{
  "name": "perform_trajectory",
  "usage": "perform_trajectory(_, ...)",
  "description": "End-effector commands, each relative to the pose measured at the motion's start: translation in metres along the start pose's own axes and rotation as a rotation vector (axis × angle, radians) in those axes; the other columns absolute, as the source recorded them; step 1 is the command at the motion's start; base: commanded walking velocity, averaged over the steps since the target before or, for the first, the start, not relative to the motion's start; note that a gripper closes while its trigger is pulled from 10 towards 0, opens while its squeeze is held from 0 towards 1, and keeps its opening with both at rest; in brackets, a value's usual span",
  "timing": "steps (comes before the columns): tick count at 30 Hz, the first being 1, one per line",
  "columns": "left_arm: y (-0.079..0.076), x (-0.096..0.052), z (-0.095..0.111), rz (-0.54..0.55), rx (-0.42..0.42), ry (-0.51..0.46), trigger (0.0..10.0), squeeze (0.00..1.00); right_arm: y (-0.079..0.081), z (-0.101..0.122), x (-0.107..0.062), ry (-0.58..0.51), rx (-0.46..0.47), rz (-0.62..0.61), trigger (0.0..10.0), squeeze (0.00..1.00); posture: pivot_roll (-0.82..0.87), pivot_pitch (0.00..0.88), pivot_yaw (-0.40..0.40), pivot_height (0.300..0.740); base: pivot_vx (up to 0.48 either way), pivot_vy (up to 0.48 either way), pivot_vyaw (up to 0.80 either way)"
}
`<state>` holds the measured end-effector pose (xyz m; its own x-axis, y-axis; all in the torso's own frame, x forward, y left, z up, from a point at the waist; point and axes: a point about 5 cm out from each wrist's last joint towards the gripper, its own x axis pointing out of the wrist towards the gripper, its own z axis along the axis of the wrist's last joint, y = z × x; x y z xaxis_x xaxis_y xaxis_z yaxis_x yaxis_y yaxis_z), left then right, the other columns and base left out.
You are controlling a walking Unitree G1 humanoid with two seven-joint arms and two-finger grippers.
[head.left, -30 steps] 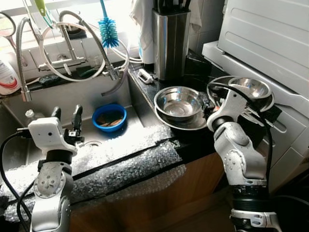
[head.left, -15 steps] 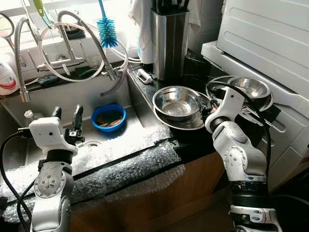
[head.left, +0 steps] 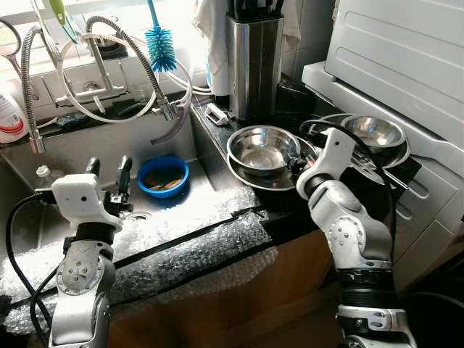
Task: Kitchen organization
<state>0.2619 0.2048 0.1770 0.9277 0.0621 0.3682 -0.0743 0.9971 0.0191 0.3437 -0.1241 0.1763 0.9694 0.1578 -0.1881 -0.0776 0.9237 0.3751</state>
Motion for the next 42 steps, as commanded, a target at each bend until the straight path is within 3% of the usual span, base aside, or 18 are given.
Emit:
perform_trajectory(1,0.0000,0.0031,0.0066,-0.016,0.035,-0.018,10.0,0.00,0.0048,-0.0014,0.0018,0.023,0.020,0.020,10.0,0.00,-0.10,0.000,0.061,0.740,0.000,0.000,0.00)
perform_trajectory(13,-0.0023,0.0057,0.0102,-0.049,0.055,-0.028,10.0,0.00,0.0071,-0.0021,0.0041,0.046,0.133,0.018,10.0,0.00,-0.10,0.000,0.062,0.740,0.000,0.000,0.00)
perform_trajectory(16,-0.0040,0.0059,0.0104,-0.061,0.062,-0.026,10.0,0.00,0.0071,-0.0017,0.0049,0.052,0.211,0.007,0.0,0.00,-0.10,0.000,0.062,0.740,0.000,0.000,0.00)
perform_trajectory(34,-0.0087,0.0067,0.0089,-0.099,0.061,-0.011,10.0,0.00,0.0081,0.0002,0.0065,0.054,0.247,0.005,0.0,0.00,-0.09,0.000,0.064,0.740,0.000,0.000,0.00)
perform_trajectory(42,-0.0082,0.0091,0.0110,-0.078,0.061,-0.022,10.0,0.00,0.0052,0.0061,0.0063,0.007,0.212,-0.017,0.0,0.00,-0.10,0.000,0.064,0.740,0.000,0.000,0.00)
